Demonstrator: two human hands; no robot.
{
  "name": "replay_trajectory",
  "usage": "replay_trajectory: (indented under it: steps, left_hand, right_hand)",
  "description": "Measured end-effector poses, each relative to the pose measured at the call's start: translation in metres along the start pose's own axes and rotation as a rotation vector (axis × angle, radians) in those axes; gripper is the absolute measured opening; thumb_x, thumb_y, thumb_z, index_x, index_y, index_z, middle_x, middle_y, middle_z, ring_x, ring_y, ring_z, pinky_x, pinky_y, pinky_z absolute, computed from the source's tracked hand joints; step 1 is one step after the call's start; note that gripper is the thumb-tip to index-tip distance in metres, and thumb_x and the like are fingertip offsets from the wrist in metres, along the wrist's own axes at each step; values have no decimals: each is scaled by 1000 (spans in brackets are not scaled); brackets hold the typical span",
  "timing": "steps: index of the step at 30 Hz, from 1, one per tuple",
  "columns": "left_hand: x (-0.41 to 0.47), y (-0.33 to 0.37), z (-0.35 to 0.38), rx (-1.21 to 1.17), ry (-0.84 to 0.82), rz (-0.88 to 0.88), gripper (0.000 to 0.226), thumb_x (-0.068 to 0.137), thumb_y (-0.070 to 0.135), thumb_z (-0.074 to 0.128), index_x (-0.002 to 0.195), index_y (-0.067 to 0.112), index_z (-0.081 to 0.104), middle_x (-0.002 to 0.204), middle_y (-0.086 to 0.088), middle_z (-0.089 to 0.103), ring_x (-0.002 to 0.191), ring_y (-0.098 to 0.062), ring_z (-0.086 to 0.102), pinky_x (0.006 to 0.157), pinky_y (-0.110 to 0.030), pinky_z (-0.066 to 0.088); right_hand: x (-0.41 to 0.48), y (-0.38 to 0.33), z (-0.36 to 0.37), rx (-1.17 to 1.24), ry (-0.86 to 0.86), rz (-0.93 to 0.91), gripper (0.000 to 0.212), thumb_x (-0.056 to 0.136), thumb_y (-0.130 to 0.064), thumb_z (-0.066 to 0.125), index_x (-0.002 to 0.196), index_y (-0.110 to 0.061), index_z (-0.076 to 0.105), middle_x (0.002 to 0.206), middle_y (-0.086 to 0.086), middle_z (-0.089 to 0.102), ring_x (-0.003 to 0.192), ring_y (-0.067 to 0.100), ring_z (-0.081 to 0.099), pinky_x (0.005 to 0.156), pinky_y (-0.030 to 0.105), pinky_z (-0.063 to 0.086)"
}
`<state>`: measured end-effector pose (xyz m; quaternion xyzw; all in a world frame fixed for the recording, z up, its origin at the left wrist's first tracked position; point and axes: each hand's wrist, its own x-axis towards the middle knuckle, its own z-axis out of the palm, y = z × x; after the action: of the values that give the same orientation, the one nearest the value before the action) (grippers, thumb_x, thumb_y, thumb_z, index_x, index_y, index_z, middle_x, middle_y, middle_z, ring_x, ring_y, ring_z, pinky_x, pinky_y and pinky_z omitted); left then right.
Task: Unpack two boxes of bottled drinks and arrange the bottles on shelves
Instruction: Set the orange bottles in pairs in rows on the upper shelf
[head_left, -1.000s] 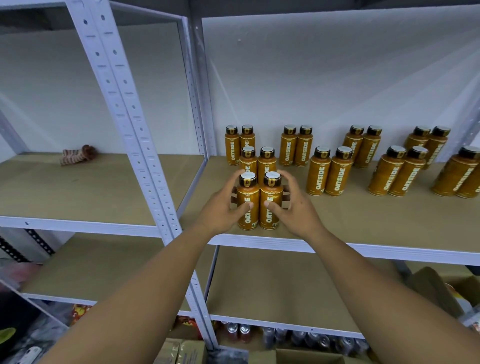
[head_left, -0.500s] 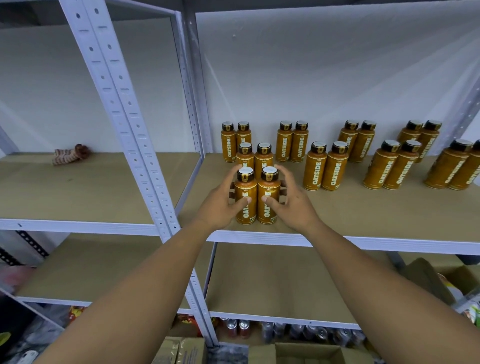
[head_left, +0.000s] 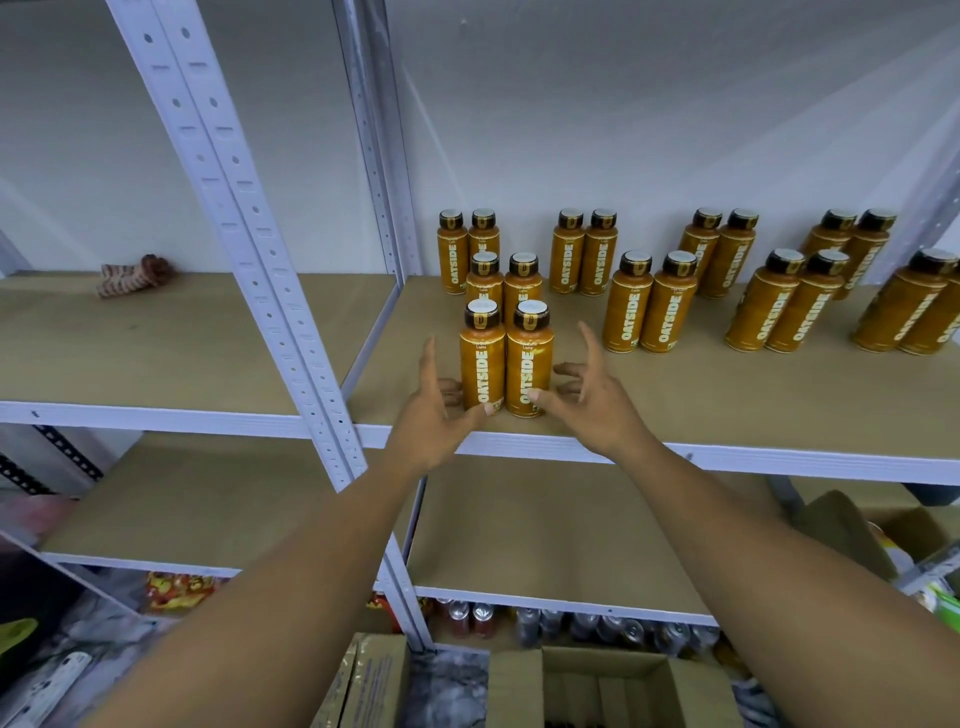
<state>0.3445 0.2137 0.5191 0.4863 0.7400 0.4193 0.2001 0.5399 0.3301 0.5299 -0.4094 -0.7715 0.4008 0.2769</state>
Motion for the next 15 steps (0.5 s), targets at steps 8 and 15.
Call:
replay_trajectory:
  steps: [8,15]
  left_hand:
    - [-69,-30,88,266,332,172,69,98,49,60,154,16,36,156,-7,44,147,-26,36,118,-56,36]
    - [-121,-70,189,180,102,50,57,100,32,64,150,11,46,148,-11,52,134,-25,50,105,-34,43]
  right_hand:
    - [-60,86,15,-350,197,-367,58,97,-52,58,142,-15,54,142,3,59,136,29,49,115,49,36]
    - [-119,210,9,-456,101,-522,38,95,-32,61,119,-5,71,131,12,66,128,35,58,109,52,44]
